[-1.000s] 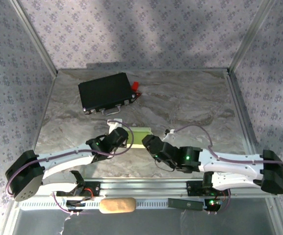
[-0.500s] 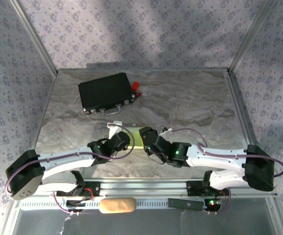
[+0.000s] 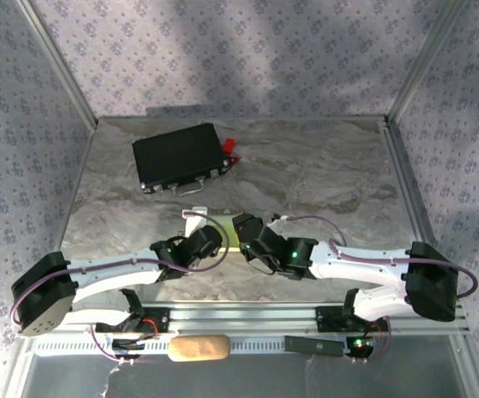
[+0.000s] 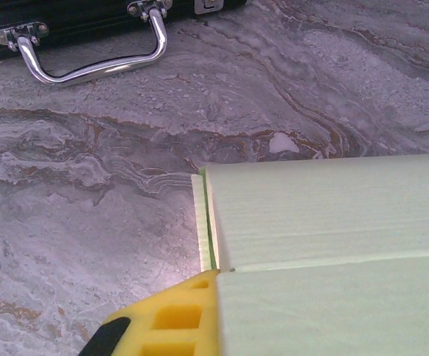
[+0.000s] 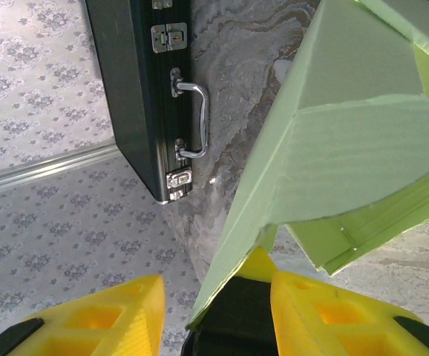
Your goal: Fold the paper box
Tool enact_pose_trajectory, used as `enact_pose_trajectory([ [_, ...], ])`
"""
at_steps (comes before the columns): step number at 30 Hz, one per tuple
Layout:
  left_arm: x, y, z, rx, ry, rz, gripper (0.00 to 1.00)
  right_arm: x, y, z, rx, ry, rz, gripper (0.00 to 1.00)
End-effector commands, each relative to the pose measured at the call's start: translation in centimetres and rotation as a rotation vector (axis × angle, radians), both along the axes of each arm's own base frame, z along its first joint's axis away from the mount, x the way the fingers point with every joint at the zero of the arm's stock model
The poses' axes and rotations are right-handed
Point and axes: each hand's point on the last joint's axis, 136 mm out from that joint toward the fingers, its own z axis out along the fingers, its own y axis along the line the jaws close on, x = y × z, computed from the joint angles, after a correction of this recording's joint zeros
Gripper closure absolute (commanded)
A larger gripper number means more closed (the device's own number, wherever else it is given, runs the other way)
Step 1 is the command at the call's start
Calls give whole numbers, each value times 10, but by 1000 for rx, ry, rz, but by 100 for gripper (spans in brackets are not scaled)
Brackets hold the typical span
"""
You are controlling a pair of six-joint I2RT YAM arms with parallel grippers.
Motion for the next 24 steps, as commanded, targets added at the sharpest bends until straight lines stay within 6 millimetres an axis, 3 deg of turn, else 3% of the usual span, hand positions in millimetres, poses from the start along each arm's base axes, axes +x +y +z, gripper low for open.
enact_pose_trajectory([
  [1, -5, 5, -9, 31, 12, 16, 94, 7, 1, 1, 18, 10, -36, 59],
  [13, -9, 6, -11, 38, -1, 28, 93, 14, 7, -16, 40, 44, -48, 79],
  [15, -9, 6, -9, 34, -3, 28, 87, 12, 7, -18, 40, 53, -44, 85],
  [18, -12, 6, -3, 24, -2, 31, 69, 8, 5, -26, 34, 70, -40, 92],
  [21, -18, 6, 13, 11, -15, 26, 55, 6, 1, -35, 33, 83, -42, 95],
  [24, -25, 6, 26, -14, -14, 14, 49, 4, -1, -36, 29, 85, -40, 97],
])
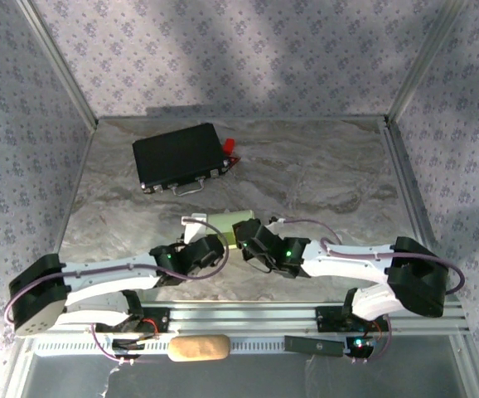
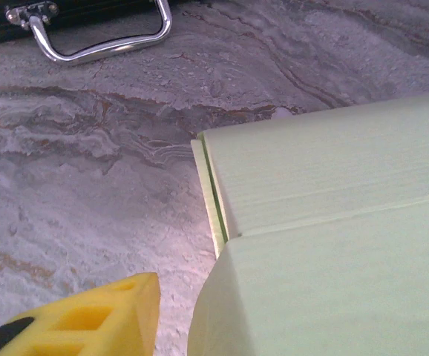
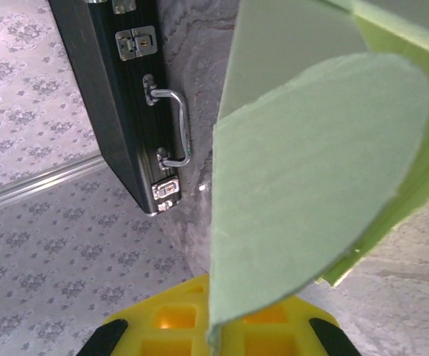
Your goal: Fold the paper box
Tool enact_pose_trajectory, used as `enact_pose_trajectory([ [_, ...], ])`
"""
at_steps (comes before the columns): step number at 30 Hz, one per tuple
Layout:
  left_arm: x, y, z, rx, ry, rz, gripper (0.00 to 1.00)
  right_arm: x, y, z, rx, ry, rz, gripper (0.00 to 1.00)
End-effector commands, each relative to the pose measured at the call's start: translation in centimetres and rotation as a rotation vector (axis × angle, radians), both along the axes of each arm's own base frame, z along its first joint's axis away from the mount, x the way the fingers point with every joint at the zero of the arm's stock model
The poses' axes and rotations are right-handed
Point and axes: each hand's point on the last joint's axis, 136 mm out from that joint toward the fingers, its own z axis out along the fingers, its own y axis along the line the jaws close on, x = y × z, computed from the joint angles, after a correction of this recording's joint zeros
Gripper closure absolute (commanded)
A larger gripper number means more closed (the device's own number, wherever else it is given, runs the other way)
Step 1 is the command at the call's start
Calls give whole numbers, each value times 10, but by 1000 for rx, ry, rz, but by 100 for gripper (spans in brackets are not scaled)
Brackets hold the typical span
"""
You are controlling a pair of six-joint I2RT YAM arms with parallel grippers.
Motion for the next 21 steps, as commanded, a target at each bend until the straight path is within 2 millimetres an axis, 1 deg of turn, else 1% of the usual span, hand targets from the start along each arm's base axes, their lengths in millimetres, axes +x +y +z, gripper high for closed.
enact_pose_trajectory([
  [1, -5, 2, 27, -37, -23, 11, 49, -3, -7, -9, -10, 27, -16, 97],
  [2, -8, 1, 31, -51, -22, 5, 48, -3, -8, -10, -15, 28, -18, 98],
  [4, -13, 2, 39, -78, -20, -4, 43, -3, -10, -13, -19, 31, -20, 98],
  [7, -22, 6, 50, -131, -21, -13, 42, -4, -12, -18, -19, 40, -15, 99],
  [9, -26, 9, 60, -179, -22, -16, 44, -5, -12, -19, -24, 42, -9, 100],
  [13, -29, 18, 78, -237, -28, -4, 44, -9, -16, -28, -49, 57, 7, 100],
  [15, -29, 22, 88, -246, -40, 5, 43, -12, -19, -37, -60, 67, 18, 100],
  [18, -26, 26, 89, -236, -32, 16, 41, -16, -22, -46, -72, 79, 33, 100],
  [21, -20, 24, 75, -254, 24, 23, 41, -19, -26, -54, -89, 94, 45, 100],
])
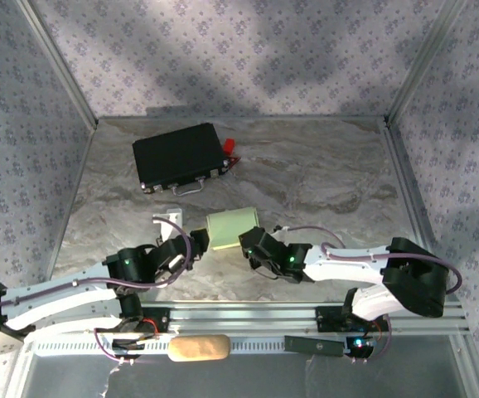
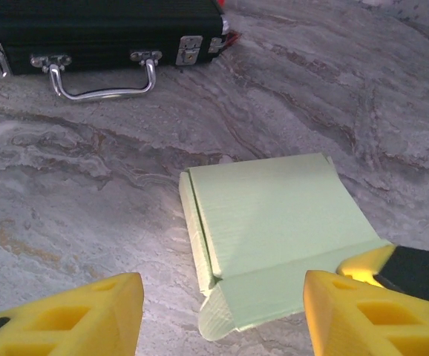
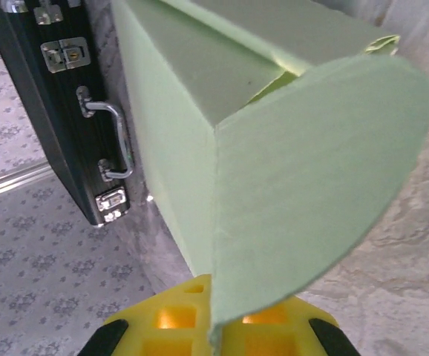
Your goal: Fold the paper box
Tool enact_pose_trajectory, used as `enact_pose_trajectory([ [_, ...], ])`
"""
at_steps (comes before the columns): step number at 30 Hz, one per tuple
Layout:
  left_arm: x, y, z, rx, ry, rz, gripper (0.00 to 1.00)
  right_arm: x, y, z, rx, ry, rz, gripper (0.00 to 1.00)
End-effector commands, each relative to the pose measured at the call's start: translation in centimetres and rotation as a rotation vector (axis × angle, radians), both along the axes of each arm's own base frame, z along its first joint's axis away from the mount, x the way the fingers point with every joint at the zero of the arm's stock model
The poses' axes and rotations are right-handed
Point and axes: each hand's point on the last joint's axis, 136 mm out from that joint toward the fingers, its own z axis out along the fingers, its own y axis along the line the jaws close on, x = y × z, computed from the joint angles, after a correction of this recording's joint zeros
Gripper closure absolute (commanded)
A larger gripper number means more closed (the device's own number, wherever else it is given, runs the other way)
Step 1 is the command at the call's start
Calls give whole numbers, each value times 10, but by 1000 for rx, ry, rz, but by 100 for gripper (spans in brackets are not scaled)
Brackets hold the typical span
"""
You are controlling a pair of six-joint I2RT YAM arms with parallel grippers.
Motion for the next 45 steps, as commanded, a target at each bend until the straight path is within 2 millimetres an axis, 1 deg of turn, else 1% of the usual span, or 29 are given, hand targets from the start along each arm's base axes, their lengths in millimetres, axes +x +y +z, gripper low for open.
enact_pose_trajectory([
  [1, 5, 1, -11, -10, 63, -4, 41, -5, -11, -14, -34, 32, 6, 100],
  [4, 10, -7, -27, -31, 119, -31, 41, -8, -15, -21, -50, 53, 11, 100],
  [7, 17, -12, -43, 4, 165, -40, 41, -8, -17, -24, -62, 72, 18, 99],
  [12, 35, -32, -74, 1, 241, -93, 42, -11, -21, -29, -87, 100, 26, 94],
  [14, 41, -38, -83, 5, 260, -105, 42, -12, -23, -32, -93, 109, 28, 90],
  [17, 48, -36, -101, 26, 308, -85, 44, -13, -27, -31, -100, 112, 33, 78],
  [19, 52, -42, -108, 13, 308, -100, 47, -11, -28, -24, -112, 85, 53, 69],
  [20, 53, -45, -110, 8, 311, -112, 49, -11, -31, -19, -133, 75, 65, 61],
  [21, 55, -49, -111, 8, 314, -121, 51, -12, -34, -15, -159, 69, 84, 56],
  [22, 55, -50, -113, 10, 319, -124, 52, -13, -36, -8, -177, 54, 105, 53],
  [25, 57, -52, -115, 7, 318, -124, 57, -18, -50, 8, -250, 15, 169, 45],
  [26, 57, -52, -115, 3, 317, -123, 60, -18, -55, 16, -266, -19, 194, 44],
  [27, 57, -52, -115, 2, 317, -123, 64, -19, -61, 23, -290, -51, 219, 43],
  [29, 56, -51, -118, 6, 321, -120, 67, -19, -76, 35, -329, -96, 255, 43],
  [32, 53, -48, -123, 13, 328, -120, 67, -10, -98, 50, -396, -195, 346, 42],
  [33, 53, -47, -124, 11, 328, -119, 67, -2, -107, 55, -423, -233, 366, 40],
  [35, 52, -46, -126, 6, 324, -119, 69, 11, -115, 61, -445, -319, 443, 39],
  [37, 52, -45, -128, -1, 321, -120, 71, 26, -118, 67, -456, -429, 538, 38],
  [38, 52, -45, -128, -4, 320, -123, 72, 32, -119, 66, -446, -450, 573, 37],
  [41, 53, -42, -133, -23, 322, -116, 74, 45, -121, 50, -388, -438, 664, 39],
  [43, 53, -42, -133, -36, 320, -123, 76, 53, -117, 43, -329, -443, 720, 40],
  [45, 54, -39, -135, -33, 319, -119, 80, 59, -109, 39, -322, -466, 766, 40],
])
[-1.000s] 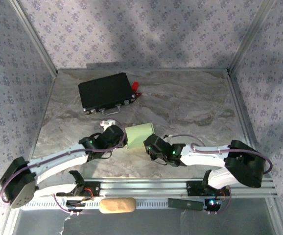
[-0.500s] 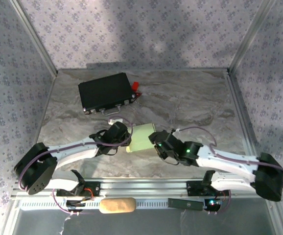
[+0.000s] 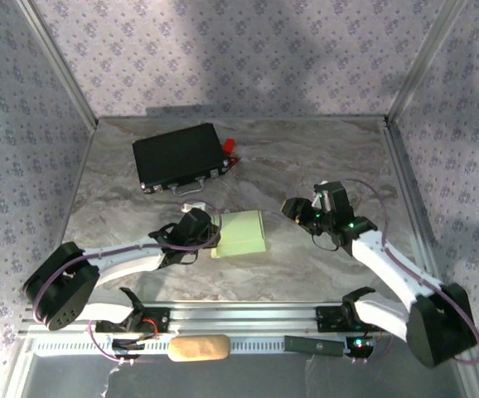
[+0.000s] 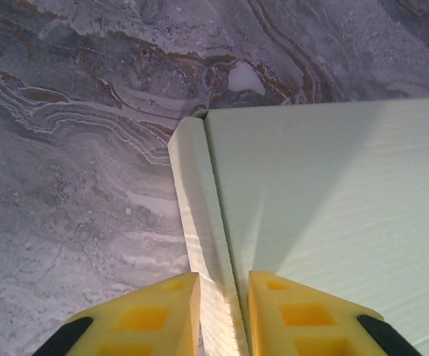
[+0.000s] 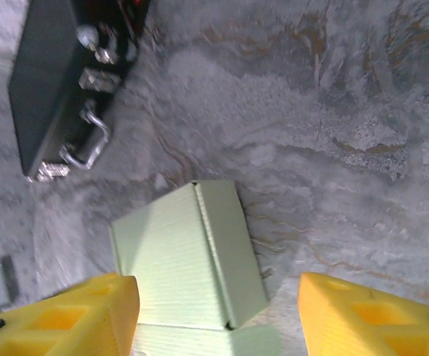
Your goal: Fold the paper box
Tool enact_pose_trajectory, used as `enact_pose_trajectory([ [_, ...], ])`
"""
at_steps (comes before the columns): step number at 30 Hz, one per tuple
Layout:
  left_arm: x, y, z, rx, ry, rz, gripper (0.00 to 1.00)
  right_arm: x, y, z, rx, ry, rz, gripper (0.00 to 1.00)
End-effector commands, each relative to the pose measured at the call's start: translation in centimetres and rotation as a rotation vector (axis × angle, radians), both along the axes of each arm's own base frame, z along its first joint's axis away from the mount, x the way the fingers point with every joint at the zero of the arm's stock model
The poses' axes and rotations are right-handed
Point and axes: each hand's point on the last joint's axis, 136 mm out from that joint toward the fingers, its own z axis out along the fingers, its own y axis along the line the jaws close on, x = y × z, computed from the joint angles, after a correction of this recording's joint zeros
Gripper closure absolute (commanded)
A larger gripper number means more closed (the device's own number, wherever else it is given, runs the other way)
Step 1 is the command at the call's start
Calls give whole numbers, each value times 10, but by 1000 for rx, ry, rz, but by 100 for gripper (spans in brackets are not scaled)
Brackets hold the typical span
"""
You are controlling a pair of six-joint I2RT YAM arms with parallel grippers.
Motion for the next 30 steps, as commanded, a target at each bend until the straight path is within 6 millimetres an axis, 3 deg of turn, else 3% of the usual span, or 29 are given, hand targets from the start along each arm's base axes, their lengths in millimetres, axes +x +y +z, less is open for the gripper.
enact_pose_trajectory([
  [1, -4, 8, -10, 14, 17, -7, 82, -4, 30, 4, 58, -88, 260, 39],
  [5, -5, 15, -17, -6, 30, 4, 88, 5, 49, -13, 123, -58, 333, 36],
  [10, -6, 25, -22, -16, 31, 21, 89, 8, 67, -30, 206, -15, 387, 16],
  [16, -7, 28, -26, -15, 39, 21, 89, -1, 89, -38, 254, -12, 417, 15],
  [20, -6, 27, -24, -15, 39, 18, 89, 0, 98, -31, 286, -22, 406, 15],
  [23, -5, 27, -22, -14, 36, 18, 90, 0, 90, -26, 284, -28, 350, 16],
  [26, -5, 26, -20, -15, 33, 16, 90, -2, 87, -10, 305, -48, 321, 14],
  [30, -3, 25, -19, -14, 33, 11, 90, -8, 97, 10, 291, -61, 340, 13],
])
